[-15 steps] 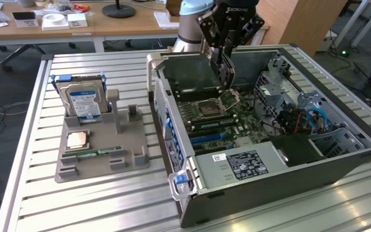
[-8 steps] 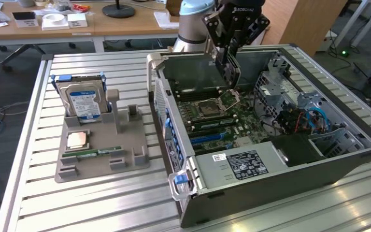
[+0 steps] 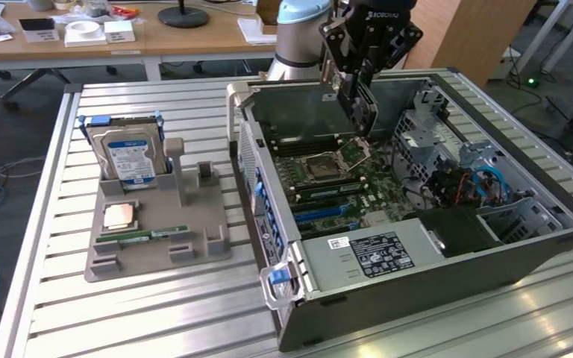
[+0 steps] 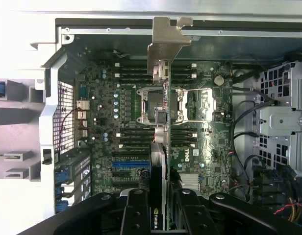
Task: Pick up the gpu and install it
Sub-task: 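Pick up the gpu and move the gpu toward the slot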
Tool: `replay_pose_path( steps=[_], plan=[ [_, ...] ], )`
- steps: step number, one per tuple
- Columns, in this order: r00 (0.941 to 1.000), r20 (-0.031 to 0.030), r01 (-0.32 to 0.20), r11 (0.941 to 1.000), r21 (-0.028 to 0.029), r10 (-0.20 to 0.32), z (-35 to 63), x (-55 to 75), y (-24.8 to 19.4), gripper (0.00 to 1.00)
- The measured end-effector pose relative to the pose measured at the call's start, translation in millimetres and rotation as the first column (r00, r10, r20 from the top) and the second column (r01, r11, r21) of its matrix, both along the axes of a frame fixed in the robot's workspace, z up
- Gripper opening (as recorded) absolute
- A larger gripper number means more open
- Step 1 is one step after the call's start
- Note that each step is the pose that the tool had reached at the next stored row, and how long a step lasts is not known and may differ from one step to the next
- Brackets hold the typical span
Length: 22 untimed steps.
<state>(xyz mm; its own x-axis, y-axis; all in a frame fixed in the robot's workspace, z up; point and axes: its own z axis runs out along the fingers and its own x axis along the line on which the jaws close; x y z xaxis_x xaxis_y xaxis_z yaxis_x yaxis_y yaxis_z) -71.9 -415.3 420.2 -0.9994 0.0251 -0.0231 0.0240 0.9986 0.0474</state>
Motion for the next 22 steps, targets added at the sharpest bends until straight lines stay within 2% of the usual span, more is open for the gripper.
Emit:
replay_pose_path(
  steps=[22],
  plan=[
    [1.0000,0.0000,0.000,1.0000,0.0000,0.000,0.0,4.8,0.0,0.26]
  ],
)
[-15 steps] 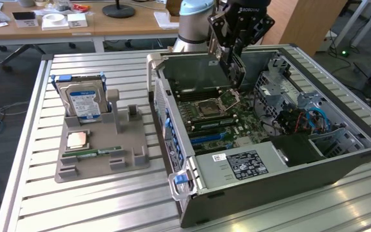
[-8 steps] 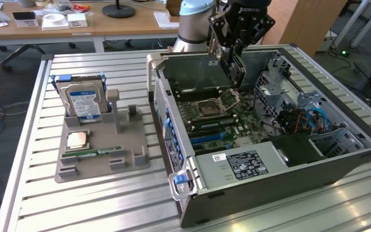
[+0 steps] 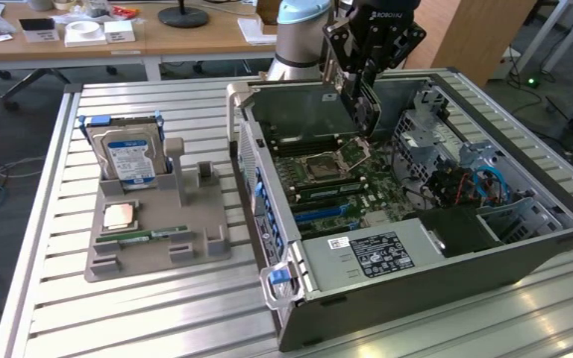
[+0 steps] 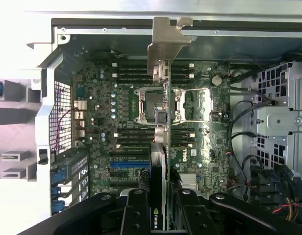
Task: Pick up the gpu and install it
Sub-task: 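Pick up the gpu and move the gpu toward the slot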
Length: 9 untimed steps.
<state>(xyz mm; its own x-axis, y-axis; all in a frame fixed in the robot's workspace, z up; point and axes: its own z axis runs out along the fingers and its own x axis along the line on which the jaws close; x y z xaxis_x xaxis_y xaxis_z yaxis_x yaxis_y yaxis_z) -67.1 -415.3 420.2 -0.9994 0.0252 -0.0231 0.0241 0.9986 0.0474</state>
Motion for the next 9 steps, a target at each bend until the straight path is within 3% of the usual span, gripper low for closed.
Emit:
replay_pose_path(
  steps=[9],
  plan=[
    [1.0000,-0.0001,0.000,1.0000,0.0000,0.000,0.0,3.8,0.0,0.26]
  ],
)
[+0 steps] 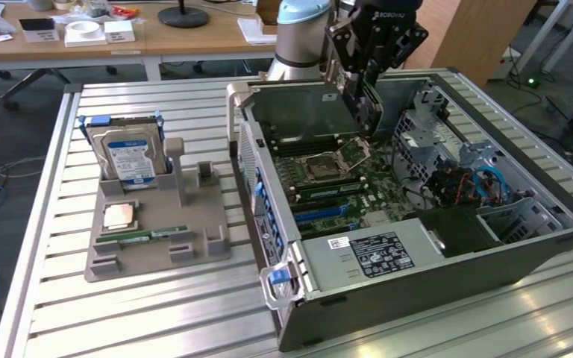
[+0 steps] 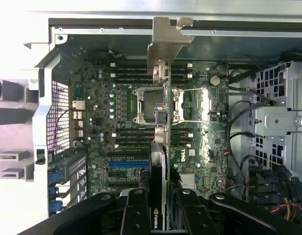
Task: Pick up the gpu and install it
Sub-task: 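Pick up the gpu and move the gpu toward the slot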
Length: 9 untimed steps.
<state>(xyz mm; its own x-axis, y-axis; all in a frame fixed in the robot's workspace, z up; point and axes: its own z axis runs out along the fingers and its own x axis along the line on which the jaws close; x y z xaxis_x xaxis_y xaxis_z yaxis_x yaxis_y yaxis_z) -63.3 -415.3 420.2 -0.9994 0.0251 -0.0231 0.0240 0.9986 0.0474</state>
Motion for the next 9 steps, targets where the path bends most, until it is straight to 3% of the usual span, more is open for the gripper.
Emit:
replay_pose_path(
  steps=[9],
  plan=[
    [1.0000,0.0000,0.000,1.0000,0.0000,0.000,0.0,12.9,-0.1,0.26]
  ],
)
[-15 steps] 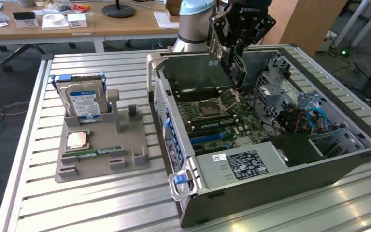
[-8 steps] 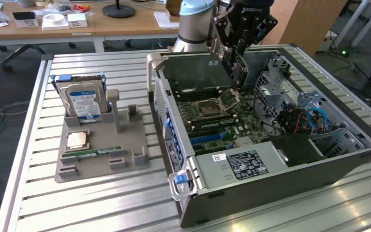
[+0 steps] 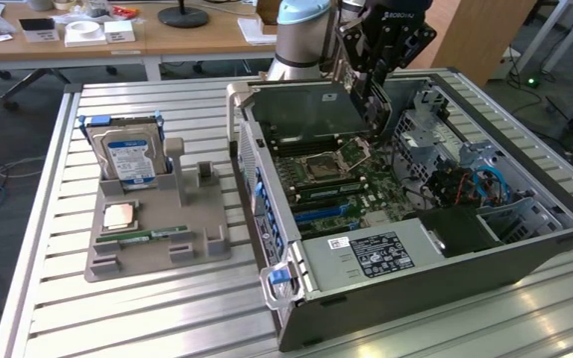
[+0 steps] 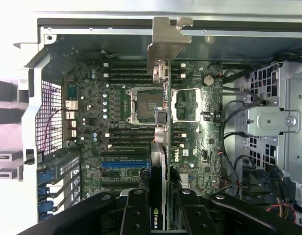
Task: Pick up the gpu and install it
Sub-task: 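Pick up the gpu and move the gpu toward the slot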
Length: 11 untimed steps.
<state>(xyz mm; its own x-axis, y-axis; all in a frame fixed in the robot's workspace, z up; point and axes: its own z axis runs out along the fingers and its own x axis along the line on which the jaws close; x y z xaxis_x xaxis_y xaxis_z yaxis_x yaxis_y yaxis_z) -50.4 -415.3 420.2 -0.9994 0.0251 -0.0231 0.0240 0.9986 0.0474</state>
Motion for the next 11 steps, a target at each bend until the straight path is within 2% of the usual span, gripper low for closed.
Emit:
replay_pose_path(
  steps=[11],
  plan=[
    [1.0000,0.0000,0.000,1.0000,0.0000,0.000,0.0,3.3,0.1,0.26]
  ],
)
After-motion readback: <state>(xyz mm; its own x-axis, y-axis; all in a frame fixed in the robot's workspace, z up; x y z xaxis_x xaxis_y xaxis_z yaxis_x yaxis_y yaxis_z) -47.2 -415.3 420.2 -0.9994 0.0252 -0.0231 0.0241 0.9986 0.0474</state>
